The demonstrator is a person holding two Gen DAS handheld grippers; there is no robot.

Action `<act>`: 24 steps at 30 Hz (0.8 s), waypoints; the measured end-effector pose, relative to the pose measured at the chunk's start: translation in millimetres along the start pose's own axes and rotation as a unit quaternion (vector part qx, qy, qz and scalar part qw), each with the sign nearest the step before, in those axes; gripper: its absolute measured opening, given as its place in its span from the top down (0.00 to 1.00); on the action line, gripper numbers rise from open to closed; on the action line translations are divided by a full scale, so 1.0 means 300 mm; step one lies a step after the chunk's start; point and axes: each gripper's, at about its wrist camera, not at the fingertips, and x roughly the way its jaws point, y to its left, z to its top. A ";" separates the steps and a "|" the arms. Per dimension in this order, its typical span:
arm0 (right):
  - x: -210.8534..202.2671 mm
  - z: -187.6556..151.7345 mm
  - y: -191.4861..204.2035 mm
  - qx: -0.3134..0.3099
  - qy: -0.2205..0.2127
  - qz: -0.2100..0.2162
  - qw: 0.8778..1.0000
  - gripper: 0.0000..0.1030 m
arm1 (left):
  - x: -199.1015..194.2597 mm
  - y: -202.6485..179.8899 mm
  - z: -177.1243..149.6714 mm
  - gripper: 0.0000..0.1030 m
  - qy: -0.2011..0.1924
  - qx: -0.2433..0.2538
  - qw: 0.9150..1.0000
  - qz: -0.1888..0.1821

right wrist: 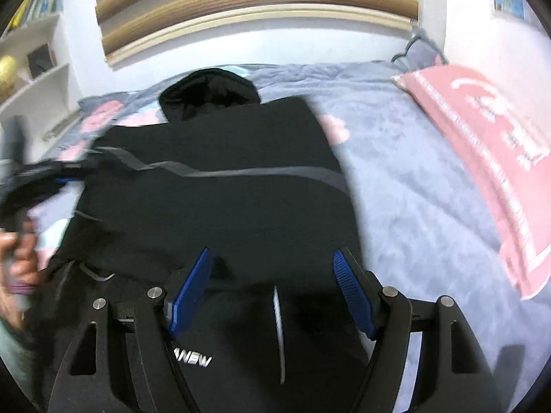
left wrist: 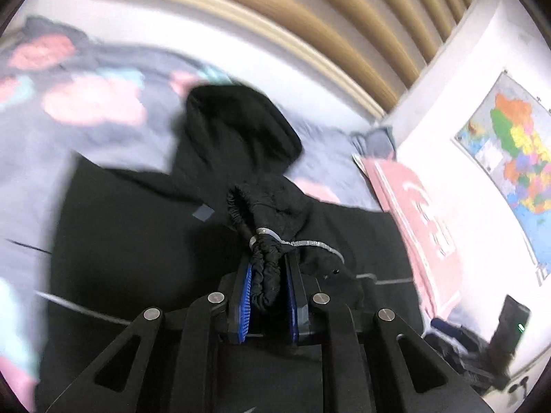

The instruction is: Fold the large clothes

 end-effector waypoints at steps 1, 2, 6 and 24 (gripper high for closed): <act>0.011 0.012 0.012 -0.003 -0.003 -0.002 1.000 0.27 | -0.058 0.039 0.010 0.83 -0.007 -0.002 1.000 0.010; 0.029 0.027 0.023 0.000 -0.004 0.005 1.000 0.27 | -0.112 0.089 0.016 0.83 -0.011 -0.008 1.000 0.026; 0.171 0.059 0.076 0.019 0.032 0.039 0.999 0.27 | -0.188 0.284 -0.023 0.83 0.027 -0.040 0.997 0.065; 0.150 0.058 0.228 -0.036 -0.018 0.037 0.999 0.22 | -0.317 0.159 -0.068 0.31 -0.031 0.039 0.997 0.061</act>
